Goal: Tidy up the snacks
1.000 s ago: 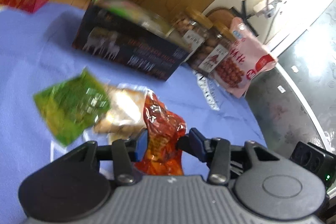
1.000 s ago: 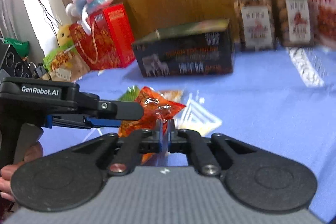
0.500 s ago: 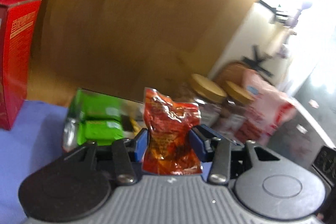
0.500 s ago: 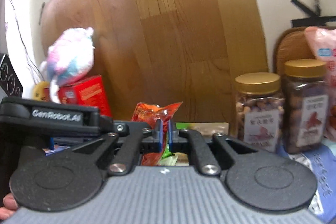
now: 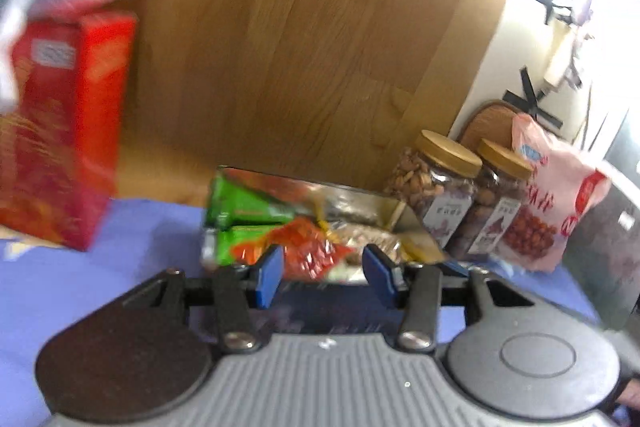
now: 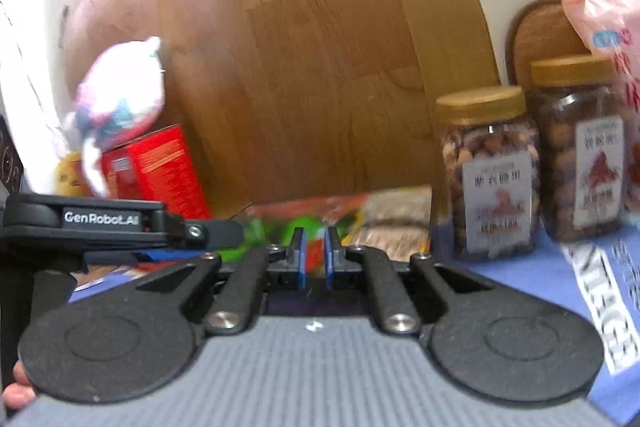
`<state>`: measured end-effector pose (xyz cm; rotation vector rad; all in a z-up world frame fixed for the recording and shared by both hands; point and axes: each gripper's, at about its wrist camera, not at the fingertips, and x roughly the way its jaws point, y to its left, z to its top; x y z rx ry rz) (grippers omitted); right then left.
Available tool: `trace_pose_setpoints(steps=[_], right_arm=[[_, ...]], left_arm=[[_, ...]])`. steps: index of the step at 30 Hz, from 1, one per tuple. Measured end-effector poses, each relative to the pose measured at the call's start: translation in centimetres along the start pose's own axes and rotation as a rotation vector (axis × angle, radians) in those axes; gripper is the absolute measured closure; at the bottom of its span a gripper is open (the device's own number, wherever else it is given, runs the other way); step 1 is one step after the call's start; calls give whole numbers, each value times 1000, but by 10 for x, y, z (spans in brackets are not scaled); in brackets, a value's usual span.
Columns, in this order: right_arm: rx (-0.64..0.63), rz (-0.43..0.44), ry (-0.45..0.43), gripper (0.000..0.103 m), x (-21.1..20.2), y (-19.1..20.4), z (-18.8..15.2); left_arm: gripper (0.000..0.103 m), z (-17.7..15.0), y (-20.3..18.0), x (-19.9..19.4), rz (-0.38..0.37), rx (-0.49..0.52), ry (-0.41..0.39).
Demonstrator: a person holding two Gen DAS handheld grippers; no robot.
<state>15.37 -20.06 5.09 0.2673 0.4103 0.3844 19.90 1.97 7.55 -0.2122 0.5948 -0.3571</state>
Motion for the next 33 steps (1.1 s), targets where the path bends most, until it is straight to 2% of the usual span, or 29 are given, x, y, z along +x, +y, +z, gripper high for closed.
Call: trace_pose_setpoints(steps=[3,6,14,19,24,33], right_arm=[[25,32,57,85,-25,6,-22],[28,16,98,76,-50,14,-45],[30,-46,124,71,-92,34,-83],[10,-88,110,71,-103,41,-99],[18,-105,70,65,-110,40,-105],[43,-93,55,62,-113,36,-106]], left_arm=[[53,-28,-10,-27,94,54,4],[52,-61,-16,-46,159,77,32],[52,-124,-34,-67,205,80,81],[52,-144,-34,-72,210,59,83],[51,-159,-32,-76,239,74,51],[48,-162,-36,-83,241,102,7]])
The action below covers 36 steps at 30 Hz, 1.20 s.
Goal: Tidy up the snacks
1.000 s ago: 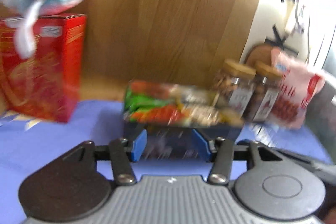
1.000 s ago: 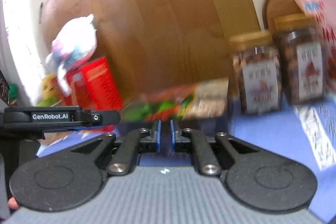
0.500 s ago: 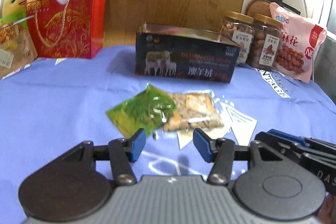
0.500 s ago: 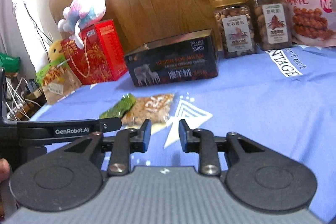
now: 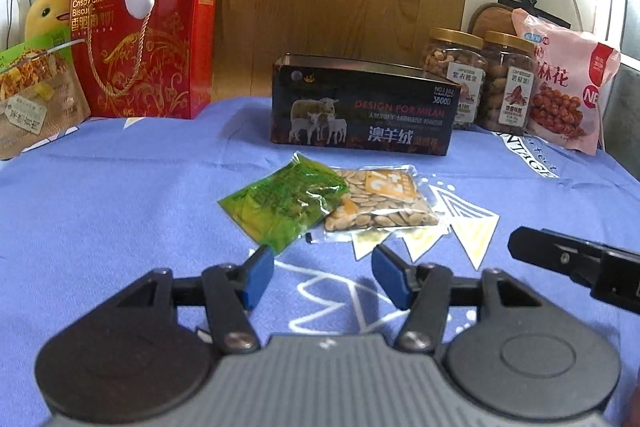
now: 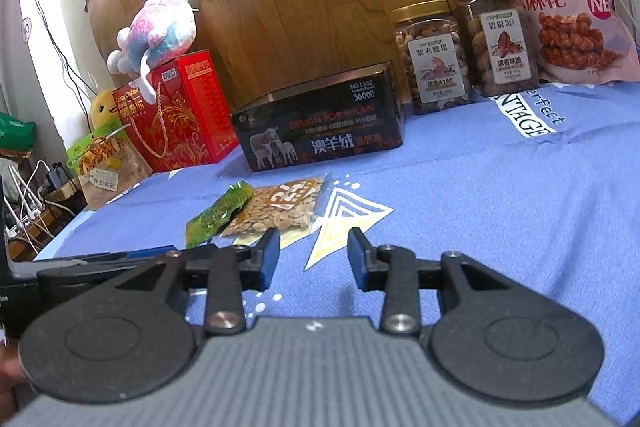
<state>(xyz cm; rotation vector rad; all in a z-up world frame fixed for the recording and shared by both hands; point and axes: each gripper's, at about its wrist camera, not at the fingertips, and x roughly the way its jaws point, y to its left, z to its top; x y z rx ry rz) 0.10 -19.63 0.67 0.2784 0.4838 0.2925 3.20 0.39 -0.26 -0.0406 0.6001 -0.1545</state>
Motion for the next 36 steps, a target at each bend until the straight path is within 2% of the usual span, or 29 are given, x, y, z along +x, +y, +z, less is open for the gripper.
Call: trace_pose_setpoints(steps=[12,17,36], right_arm=[[3,-2,-11,59,-2,1,-1],[19,7,3,57,0,-2,0],[68,17,40,52,6,-12,3]], left_arm=[[42,-3,1,-9,-38,-2,-51],[33,-3,2,-16,-62,2,-95],[26,-2,8,-19,-101,-40,-115]])
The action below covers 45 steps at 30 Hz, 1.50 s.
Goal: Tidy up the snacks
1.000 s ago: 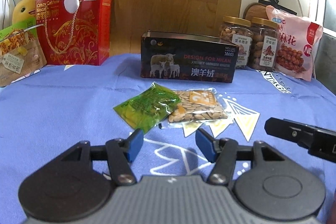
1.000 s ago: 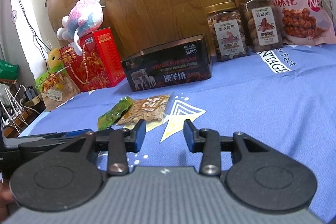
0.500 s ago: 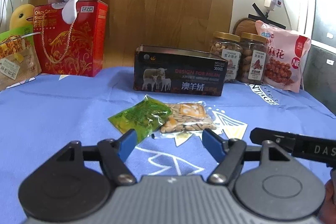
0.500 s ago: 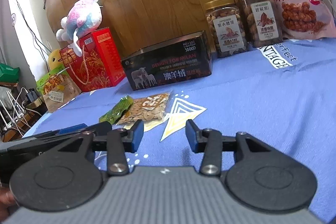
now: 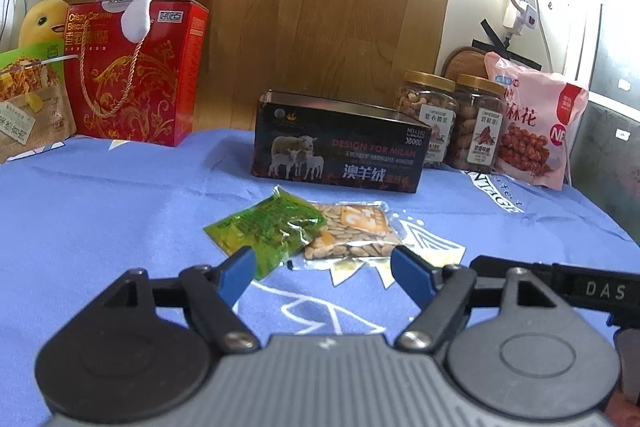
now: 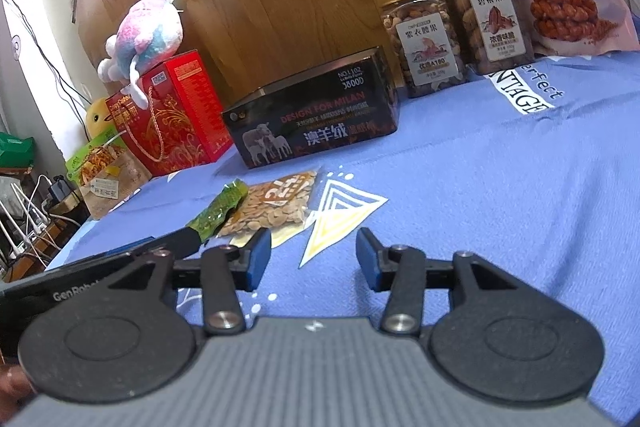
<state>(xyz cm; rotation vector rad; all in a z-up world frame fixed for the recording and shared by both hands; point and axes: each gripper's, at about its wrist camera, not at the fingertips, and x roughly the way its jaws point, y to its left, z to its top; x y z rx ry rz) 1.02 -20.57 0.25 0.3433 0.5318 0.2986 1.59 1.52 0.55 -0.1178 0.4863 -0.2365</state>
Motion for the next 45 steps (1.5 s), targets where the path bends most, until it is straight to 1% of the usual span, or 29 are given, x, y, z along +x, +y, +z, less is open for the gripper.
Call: trace_pose_setpoints(steps=[3,5,8,11,15,18,21,23,26,27,29,31,34,38,41,42,43,44,45], right_arm=[[-3,-6,7,51,1,0,0],[-2,-10,10,51,2,0,1],[4,-18,16,51,3,-2,2],[11,-27,24,51,5,-4,2],[14,-41,30,51,6,-4,2],[0,-51,31,51,7,-2,3],[-19,-57,30,51,8,1,4],[-32,-52,36,51,11,5,5],[-47,-17,71,51,21,14,11],[-49,1,84,51,25,18,14],[-58,37,107,52,33,26,20],[-77,64,121,52,40,36,25],[-104,102,134,52,56,51,35],[-100,123,170,52,86,60,45],[-103,136,235,51,113,64,45],[-104,137,236,52,117,66,44],[-122,140,234,56,118,71,43],[-148,143,246,74,119,77,41],[-173,140,253,88,119,82,38]], left_arm=[[20,0,-1,-3,4,5,-12],[7,2,-1,-5,7,7,-25],[0,4,3,-8,0,0,-31],[0,8,12,-8,-18,-31,-1],[0,9,25,-15,-6,-54,-15],[0,11,30,-22,18,-19,-45],[0,14,36,-25,67,23,-87],[0,17,49,-22,84,-14,-92],[2,14,77,-14,106,-140,-63],[4,14,84,-12,102,-182,-50],[5,13,93,-14,86,-224,-67],[5,12,92,-16,83,-219,-79],[5,12,83,-19,86,-165,-109],[5,11,73,-22,92,-109,-133],[5,11,73,-22,93,-108,-136],[5,11,74,-21,93,-114,-135],[5,11,76,-22,93,-121,-135],[5,11,78,-22,91,-129,-134],[5,11,79,-22,89,-138,-132]])
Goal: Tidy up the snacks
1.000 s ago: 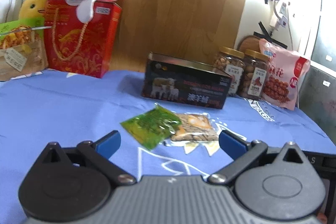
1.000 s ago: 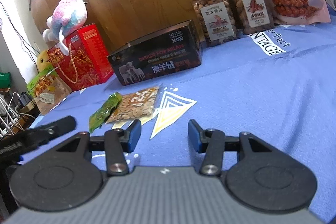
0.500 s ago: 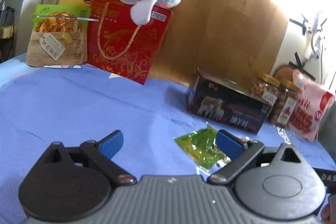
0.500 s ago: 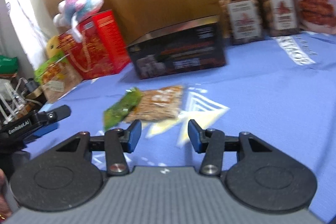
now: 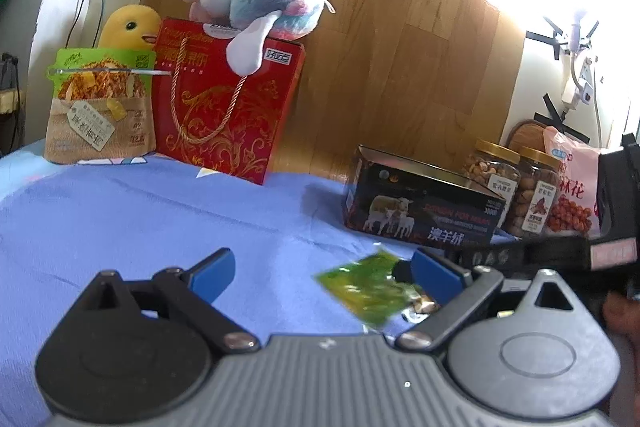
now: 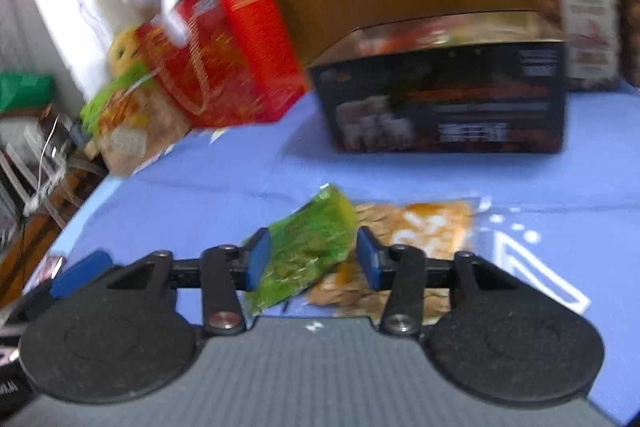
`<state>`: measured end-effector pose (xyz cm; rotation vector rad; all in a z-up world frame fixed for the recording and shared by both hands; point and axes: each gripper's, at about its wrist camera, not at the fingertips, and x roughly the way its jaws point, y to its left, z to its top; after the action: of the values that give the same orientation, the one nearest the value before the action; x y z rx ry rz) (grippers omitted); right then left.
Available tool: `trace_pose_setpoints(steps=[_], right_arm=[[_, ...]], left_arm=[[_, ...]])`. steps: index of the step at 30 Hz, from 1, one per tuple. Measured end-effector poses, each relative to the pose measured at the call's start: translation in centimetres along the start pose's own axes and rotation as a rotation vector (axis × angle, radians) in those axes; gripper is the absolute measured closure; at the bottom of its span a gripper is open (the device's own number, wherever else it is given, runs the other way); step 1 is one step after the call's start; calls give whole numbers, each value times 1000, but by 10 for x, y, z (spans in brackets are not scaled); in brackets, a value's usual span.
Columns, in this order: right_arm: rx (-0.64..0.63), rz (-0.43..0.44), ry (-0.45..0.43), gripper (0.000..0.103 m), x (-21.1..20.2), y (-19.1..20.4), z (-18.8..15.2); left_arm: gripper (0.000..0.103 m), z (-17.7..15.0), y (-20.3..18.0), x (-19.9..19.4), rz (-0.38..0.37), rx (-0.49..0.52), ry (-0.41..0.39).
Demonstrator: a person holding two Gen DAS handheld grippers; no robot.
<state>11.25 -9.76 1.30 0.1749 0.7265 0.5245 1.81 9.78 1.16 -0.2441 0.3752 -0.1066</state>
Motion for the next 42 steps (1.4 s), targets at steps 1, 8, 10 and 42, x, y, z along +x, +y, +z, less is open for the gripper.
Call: trace_pose_setpoints(steps=[1,8,10,42], right_arm=[[-12,1,13,98,1,3,-3],[2,-1,-39,101,-34,-1,-21],[15,18,-53,101,-46,-4,-26],[99,220,137,70,30,-25,19]], left_arm=[[5,1,2,1,-1,-8,4],[4,1,7,2,-2,-36,13],[4,1,7,3,-2,-37,16],[52,-3,30,43,-156,-196,259]])
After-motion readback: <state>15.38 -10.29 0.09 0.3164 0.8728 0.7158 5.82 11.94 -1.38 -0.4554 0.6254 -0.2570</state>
